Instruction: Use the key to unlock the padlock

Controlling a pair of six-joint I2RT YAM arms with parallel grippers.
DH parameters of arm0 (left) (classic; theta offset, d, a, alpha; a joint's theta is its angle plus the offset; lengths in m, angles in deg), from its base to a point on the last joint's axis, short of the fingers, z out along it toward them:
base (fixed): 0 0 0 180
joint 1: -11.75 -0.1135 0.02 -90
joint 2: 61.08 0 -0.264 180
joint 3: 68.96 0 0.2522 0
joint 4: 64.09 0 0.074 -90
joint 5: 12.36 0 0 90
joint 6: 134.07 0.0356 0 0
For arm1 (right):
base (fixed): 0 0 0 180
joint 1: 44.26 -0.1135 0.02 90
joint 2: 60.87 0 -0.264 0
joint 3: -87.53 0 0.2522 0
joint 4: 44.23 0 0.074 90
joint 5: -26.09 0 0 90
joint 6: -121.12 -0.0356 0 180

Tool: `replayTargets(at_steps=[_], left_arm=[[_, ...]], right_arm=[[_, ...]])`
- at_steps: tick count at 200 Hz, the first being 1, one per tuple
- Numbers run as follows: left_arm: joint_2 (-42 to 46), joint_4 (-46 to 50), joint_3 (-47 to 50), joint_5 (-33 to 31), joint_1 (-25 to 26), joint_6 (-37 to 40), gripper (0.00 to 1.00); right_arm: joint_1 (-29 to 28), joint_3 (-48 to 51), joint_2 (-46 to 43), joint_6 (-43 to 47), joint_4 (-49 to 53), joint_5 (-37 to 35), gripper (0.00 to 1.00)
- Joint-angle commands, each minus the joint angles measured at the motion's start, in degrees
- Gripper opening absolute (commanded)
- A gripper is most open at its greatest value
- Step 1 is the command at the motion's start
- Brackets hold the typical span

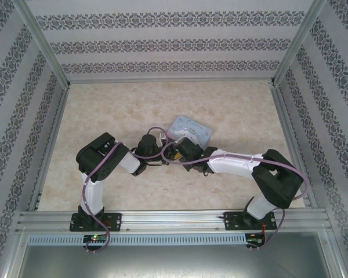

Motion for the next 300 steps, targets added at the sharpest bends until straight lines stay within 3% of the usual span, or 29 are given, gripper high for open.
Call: replayTargets(at_steps=[1,57,72,101,149,222,300], left_arm=[[2.8,-4.3,-0.4,3.8,0.3,1.0,0.00],[2.9,-4.1,-0.6,3.4,0.3,0.7,0.00],[3.1,-3.5,-0.9,3.5,0.3,0.6,0.00],[3.8,-1.9,-1.4,3.7,0.3,0.7,0.00],[4.8,0.5,-2.5,4.2,0.3,0.7,0.00],[5.8,3.0,-3.3,4.7,0.3,1.4,0.00],[6.1,3.4,-3.0,4.9,0.3,1.9,0.00]], right_arm=[[1.5,-0.9,-1.6,-1.5,-1.3,6.1,0.00],[9.2,3.5,-10.2,-6.0,-4.8,24.9,0.00],[11.0,4.9,-13.2,-7.2,-5.3,26.8,0.21],[13.3,6.9,-18.5,-8.4,-4.6,28.5,0.29],[11.8,7.1,-19.6,-4.6,-0.3,23.9,0.32],[4.7,2.5,-10.6,0.5,2.5,12.4,0.32],[4.4,-1.9,-4.3,1.4,1.9,9.6,0.28]])
